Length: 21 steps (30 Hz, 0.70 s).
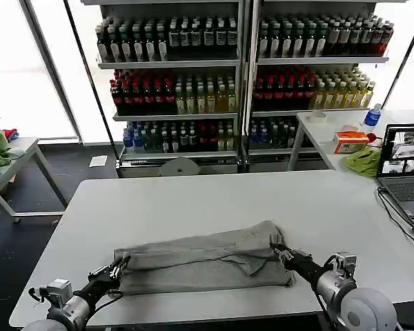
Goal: Fold and organize the clothes.
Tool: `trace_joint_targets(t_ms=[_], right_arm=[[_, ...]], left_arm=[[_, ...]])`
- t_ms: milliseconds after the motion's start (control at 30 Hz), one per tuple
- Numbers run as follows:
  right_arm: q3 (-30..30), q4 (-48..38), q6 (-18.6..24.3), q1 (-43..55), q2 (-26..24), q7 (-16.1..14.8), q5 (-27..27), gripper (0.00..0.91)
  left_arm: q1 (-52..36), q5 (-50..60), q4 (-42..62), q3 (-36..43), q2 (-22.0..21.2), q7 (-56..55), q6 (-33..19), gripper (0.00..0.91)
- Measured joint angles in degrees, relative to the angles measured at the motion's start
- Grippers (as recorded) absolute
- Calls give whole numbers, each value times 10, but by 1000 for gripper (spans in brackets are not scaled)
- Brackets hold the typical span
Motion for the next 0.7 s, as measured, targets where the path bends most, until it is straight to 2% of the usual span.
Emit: trace_joint_targets(t_ms=[167,367,567,700], right_arm=[[16,8,30,-18,-1,-28,-55,907],[28,8,124,-30,9,-77,-162,907],[34,-2,201,-44,26,-92,-209,907],[42,-5,229,-54,29,-93,-220,907]], left_arm=[[12,15,-15,-15,-5,-6,-2,907],[29,19,-29,-29,-22,-23,-25,907],[48,29,-38,-24,-52,-51,-71,907],[49,45,-31,-9,-74,-68,-107,907]])
